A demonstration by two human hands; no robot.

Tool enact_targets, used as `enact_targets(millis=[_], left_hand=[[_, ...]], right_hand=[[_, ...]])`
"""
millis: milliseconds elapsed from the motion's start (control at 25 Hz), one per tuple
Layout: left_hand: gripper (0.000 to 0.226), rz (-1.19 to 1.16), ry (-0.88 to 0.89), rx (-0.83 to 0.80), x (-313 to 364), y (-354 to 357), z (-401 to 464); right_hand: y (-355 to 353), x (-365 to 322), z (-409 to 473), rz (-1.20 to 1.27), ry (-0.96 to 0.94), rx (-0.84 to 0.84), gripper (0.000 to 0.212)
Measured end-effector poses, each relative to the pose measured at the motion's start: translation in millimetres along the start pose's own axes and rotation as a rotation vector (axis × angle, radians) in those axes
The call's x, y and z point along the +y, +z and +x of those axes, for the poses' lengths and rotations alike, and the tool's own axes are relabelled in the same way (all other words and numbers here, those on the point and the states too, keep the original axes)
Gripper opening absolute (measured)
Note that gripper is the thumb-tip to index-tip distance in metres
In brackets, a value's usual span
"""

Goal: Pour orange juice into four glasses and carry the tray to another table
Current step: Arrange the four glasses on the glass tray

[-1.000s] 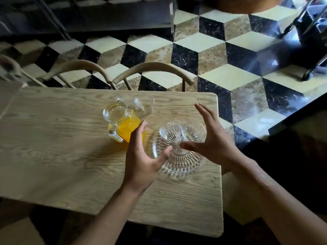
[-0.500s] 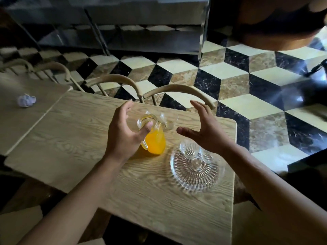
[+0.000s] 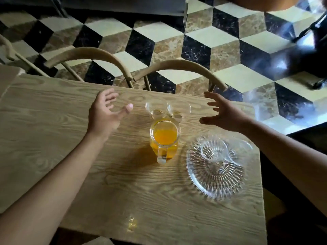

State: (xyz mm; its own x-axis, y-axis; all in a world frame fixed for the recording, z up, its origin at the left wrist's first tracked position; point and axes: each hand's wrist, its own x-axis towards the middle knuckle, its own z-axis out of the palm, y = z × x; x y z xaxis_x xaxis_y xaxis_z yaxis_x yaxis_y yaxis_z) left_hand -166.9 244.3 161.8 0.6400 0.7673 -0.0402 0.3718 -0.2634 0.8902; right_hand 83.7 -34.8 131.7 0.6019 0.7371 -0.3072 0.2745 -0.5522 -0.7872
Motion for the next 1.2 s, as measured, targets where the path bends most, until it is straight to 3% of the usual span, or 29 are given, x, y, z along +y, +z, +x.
enact_targets(millis=[200,400,640,720,1200], left_hand=[[0.075,0.024,-0.061,-0.127,-67,46,24],[0.081,-0.038,-0.079,-0.230,-99,87,31],[0.106,-0.165,-0.109,-0.308,-105,113,37],[0.103,-0.216,-0.111,-0.338,-102,119,36],[0.091,-0.281,-0.129,-0.221,-92,115,36]], right_hand=[[10,45,39,-0.063,0.077,-0.036,0.096],[30,70,68,-0.113,0.013,-0.121,0.091],[50,72,89,-0.098,-0.059,-0.158,0.086],[57,71,91,-0.041,-0.074,-0.178,0.086],[63,58,78,0.141,-0.194,-0.120,0.080]])
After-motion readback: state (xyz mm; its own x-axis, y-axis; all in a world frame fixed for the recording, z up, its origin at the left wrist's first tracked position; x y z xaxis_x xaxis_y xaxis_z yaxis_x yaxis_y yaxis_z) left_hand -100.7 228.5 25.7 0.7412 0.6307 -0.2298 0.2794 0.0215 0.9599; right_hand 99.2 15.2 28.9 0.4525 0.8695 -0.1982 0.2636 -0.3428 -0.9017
